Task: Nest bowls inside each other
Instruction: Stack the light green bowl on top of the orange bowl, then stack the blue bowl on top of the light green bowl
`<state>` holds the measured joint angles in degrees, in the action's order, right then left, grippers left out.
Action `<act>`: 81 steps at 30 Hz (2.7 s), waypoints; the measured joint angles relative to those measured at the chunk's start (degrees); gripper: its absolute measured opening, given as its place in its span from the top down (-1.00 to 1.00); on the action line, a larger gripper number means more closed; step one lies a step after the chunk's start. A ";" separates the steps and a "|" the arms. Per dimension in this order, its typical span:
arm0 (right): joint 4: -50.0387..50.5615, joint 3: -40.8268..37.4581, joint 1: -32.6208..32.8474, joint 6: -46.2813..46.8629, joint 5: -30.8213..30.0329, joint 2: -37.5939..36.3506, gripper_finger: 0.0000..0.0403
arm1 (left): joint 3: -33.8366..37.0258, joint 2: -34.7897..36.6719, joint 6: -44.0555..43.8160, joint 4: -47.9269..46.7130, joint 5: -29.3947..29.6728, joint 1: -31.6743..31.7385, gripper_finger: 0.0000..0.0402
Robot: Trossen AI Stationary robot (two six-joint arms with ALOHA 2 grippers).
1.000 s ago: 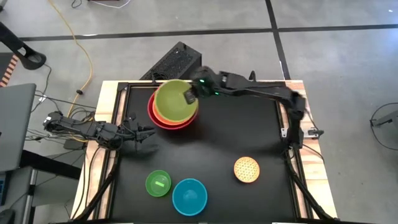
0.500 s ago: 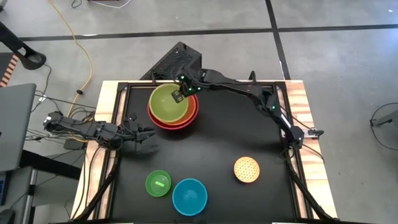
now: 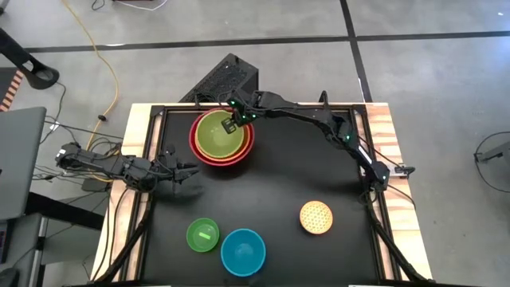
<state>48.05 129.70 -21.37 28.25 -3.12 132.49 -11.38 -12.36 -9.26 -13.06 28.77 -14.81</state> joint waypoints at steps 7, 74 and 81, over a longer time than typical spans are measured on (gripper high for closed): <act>0.02 0.01 0.72 -1.39 0.01 0.00 0.70 | 0.02 0.00 0.00 0.02 0.02 0.01 0.57; 18.99 0.05 43.51 7.69 -0.93 2.65 -0.27 | 0.01 0.00 -0.52 0.13 0.07 0.00 0.57; 18.61 0.03 43.46 5.75 0.62 6.61 -0.26 | 0.01 -0.02 -0.61 0.11 0.07 0.00 0.57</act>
<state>66.67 129.73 22.09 34.00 -2.50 139.09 -11.37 -12.38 -9.86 -12.95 28.84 -14.81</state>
